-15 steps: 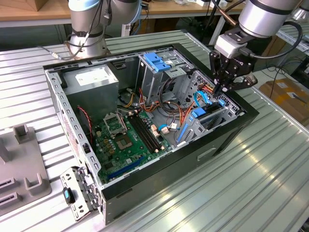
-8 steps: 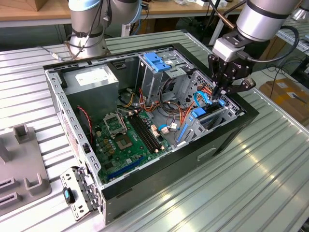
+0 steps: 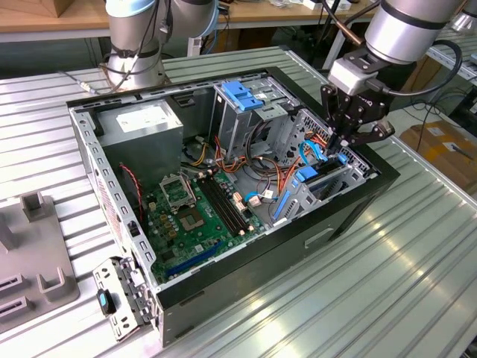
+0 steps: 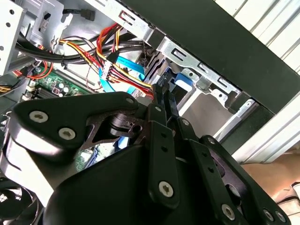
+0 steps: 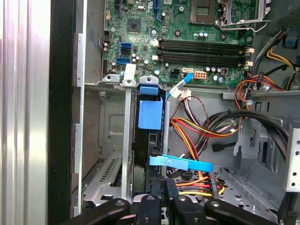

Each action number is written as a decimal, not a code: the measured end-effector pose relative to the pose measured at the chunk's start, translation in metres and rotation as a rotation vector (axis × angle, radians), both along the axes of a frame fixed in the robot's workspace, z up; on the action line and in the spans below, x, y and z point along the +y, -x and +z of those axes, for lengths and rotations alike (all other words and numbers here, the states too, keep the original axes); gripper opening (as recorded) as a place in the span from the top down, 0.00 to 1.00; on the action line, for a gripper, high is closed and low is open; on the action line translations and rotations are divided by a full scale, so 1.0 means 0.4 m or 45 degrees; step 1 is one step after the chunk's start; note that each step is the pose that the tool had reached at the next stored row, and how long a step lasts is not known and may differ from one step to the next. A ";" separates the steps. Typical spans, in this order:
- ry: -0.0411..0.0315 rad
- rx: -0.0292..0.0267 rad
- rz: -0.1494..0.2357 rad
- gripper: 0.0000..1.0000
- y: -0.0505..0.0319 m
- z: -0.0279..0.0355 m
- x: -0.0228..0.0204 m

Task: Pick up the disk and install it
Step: 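Insert the second disk wire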

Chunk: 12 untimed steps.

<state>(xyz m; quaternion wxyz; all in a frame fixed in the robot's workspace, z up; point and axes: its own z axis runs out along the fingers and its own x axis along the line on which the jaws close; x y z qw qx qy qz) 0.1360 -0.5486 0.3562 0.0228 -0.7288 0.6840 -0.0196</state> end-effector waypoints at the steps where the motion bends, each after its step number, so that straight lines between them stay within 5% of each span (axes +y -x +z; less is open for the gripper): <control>1: 0.0001 0.0000 0.000 0.84 0.000 0.000 0.000; 12: 0.0000 0.0000 0.000 0.84 0.000 0.000 -0.005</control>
